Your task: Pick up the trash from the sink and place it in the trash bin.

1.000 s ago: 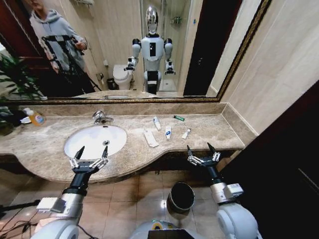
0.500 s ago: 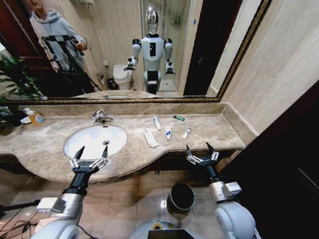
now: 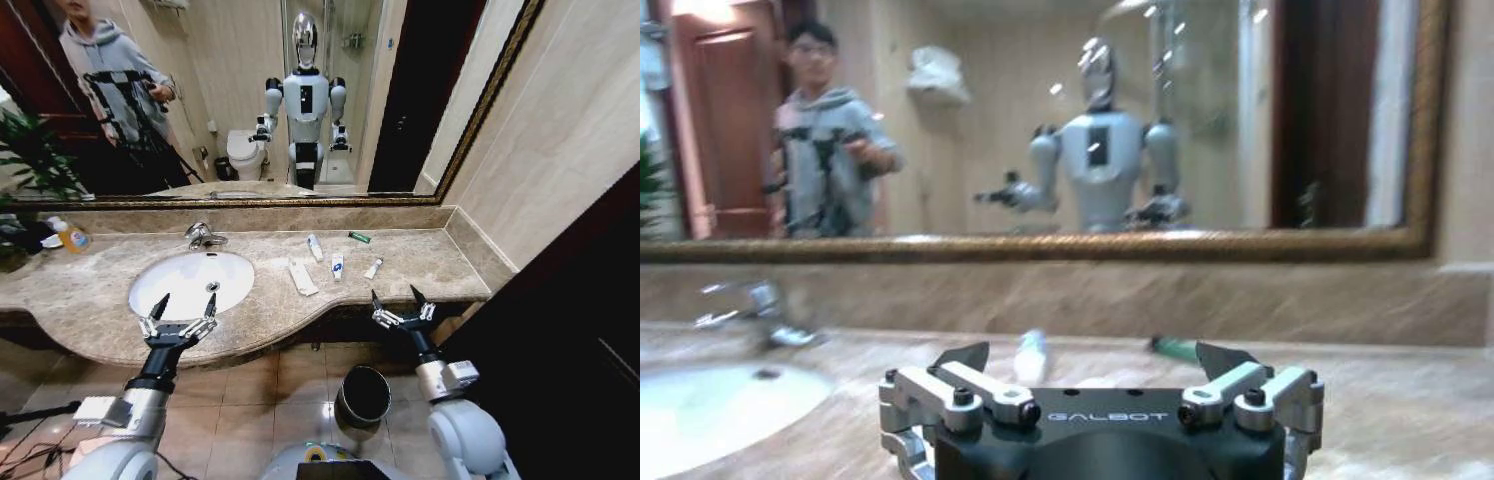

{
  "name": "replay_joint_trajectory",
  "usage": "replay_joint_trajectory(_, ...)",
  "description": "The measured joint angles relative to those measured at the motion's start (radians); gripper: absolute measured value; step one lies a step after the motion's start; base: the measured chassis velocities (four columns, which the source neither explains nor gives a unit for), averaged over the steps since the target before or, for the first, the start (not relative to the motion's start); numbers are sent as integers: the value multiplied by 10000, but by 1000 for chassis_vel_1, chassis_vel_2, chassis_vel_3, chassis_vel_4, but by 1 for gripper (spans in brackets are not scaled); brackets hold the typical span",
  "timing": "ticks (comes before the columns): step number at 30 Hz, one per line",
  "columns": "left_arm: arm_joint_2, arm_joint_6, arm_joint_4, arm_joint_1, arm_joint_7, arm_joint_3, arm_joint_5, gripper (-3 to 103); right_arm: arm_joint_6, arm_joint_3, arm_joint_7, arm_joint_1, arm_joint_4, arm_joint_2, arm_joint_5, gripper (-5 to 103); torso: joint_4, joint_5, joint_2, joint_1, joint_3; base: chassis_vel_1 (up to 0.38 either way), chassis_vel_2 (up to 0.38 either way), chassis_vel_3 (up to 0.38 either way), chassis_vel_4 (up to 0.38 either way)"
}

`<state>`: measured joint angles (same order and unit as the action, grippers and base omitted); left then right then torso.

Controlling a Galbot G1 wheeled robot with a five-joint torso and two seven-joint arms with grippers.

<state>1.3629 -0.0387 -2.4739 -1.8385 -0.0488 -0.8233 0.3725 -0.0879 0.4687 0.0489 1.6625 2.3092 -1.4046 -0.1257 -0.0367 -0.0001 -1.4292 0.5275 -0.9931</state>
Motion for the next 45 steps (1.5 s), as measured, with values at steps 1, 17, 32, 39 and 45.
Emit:
replay_joint_trajectory(1,0,0,0,0,0,0,0,100,-82,-136,24,-162,-132,58,7,100,-1,0,0,0,0,0,0,0,0)
replay_joint_trajectory(17,-1,0,0,0,0,0,0,100,-1582,-1109,-227,-4033,-3235,651,527,100,-1,2,1,1,-2,0,0,0,0)
replay_joint_trajectory(32,-1,0,0,0,0,0,0,100,-1962,-1193,-872,-7017,-6449,732,12,100,-3,2,1,1,-1,0,0,0,0)
replay_joint_trajectory(39,0,0,0,0,0,0,0,100,-1810,-977,-1025,-7202,-7039,731,96,100,-1,1,1,1,0,0,0,0,0)
replay_joint_trajectory(45,0,0,0,0,0,0,0,100,-1816,-852,-919,-7183,-7381,530,579,100,-1,2,1,0,0,0,0,0,0)
